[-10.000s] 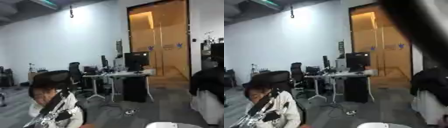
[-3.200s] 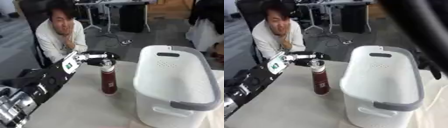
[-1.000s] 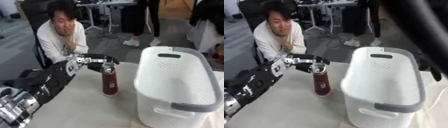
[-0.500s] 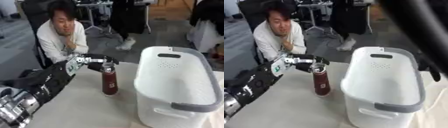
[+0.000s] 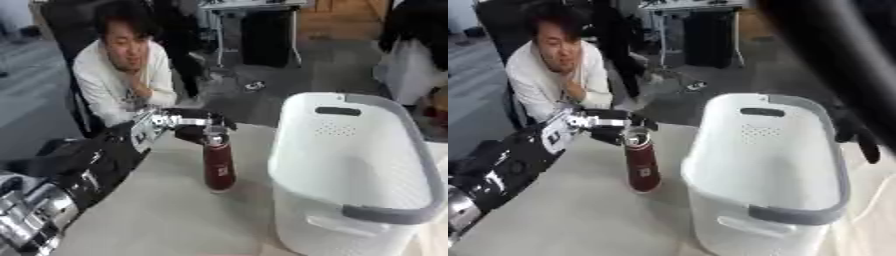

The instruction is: Pick up objects on the table and place them in the box.

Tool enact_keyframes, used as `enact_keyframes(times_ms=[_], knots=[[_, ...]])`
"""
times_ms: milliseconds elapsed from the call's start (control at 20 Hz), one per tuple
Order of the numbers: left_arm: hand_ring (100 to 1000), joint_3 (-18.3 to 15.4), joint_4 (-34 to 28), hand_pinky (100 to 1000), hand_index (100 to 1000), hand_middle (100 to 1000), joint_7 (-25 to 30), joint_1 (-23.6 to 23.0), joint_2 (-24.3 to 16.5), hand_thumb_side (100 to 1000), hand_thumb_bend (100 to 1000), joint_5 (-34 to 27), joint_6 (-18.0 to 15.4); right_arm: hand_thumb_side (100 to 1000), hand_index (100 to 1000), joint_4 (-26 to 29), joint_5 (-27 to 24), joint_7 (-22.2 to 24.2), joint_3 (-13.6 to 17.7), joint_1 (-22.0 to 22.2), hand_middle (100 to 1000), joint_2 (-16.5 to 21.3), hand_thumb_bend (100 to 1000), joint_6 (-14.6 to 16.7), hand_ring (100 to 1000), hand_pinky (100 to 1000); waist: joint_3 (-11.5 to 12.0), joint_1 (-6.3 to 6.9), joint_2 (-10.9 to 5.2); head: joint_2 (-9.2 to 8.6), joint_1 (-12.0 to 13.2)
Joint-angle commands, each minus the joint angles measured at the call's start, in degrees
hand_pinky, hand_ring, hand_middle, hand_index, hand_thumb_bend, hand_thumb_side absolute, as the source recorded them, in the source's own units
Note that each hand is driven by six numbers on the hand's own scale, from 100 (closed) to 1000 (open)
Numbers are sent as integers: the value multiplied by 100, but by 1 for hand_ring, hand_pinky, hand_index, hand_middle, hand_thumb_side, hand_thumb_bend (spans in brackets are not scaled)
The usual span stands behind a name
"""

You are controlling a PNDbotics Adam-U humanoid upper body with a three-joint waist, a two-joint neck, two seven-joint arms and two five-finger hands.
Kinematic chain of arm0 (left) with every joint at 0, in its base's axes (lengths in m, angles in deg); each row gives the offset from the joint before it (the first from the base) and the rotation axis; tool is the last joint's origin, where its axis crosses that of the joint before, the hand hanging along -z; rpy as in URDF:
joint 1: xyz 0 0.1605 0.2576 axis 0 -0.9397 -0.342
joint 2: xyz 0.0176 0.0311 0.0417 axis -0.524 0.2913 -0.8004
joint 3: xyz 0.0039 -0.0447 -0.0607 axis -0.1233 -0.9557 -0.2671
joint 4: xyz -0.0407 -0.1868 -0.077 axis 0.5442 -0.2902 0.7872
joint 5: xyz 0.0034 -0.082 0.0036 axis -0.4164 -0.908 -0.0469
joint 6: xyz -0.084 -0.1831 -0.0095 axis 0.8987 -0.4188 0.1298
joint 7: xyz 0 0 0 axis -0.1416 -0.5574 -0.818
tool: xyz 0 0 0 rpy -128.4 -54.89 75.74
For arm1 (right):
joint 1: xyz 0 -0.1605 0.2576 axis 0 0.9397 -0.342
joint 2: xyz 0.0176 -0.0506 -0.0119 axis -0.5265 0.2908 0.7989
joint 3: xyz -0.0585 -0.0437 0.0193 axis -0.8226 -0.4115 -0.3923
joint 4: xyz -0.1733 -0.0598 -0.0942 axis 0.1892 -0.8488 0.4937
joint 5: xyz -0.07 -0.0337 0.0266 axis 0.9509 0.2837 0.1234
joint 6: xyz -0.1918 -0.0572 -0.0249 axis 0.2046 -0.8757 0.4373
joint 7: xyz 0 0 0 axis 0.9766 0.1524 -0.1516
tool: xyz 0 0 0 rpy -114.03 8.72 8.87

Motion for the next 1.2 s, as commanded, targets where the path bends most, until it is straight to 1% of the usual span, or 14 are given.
enact_keyframes(times_ms=[50,200,250,300,400,550,850,950,1050,1200], knots=[[1000,-73,-24,1000,1000,1000,995,71,-91,1000,126,-52,-929,879,597,63,-26,22,-3,-141,466,-8,100,1,432,162,-1,-12,-36,-60,34],[1000,-72,-5,1000,1000,1000,1036,64,-85,1000,149,-19,-931,879,597,63,-27,25,-3,-142,466,-9,100,0,432,164,-1,-12,-35,-87,44],[1000,-74,-1,1000,1000,1000,1042,63,-83,1000,172,-5,-938,879,597,63,-28,26,-3,-143,466,-9,100,1,432,164,0,-12,-35,-90,44],[1000,-76,1,1000,1000,1000,1047,63,-83,1000,203,9,-949,879,597,63,-27,28,-4,-143,466,-9,100,1,432,164,1,-12,-35,-90,44],[1000,-71,0,1000,1000,1000,1069,64,-86,996,299,46,-978,879,597,63,-26,30,-3,-142,466,-9,100,1,432,165,1,-12,-36,-89,51],[1000,-61,-3,1000,1000,1000,1130,68,-89,930,369,132,-1043,879,597,63,-24,31,-4,-142,466,-9,100,2,433,167,0,-12,-37,-87,60],[1000,-71,28,1000,1000,1000,1170,60,-75,901,359,236,-1162,879,597,63,-20,26,-4,-147,467,-10,100,6,433,168,-3,-13,-35,-71,73],[1000,-72,39,1000,1000,1000,1166,58,-66,900,342,256,-1198,879,597,63,-18,23,-2,-150,467,-11,100,7,433,169,-4,-14,-33,-64,75],[1000,-89,28,1000,1000,1000,1124,59,-69,899,325,227,-1232,879,597,63,-15,19,-1,-150,467,-10,100,8,433,169,-1,-15,-32,-52,72],[1000,-122,-17,1000,1000,1000,1037,90,-106,894,323,143,-1224,879,597,63,-11,21,-1,-143,467,-3,100,6,433,170,7,-12,-37,-41,74]])
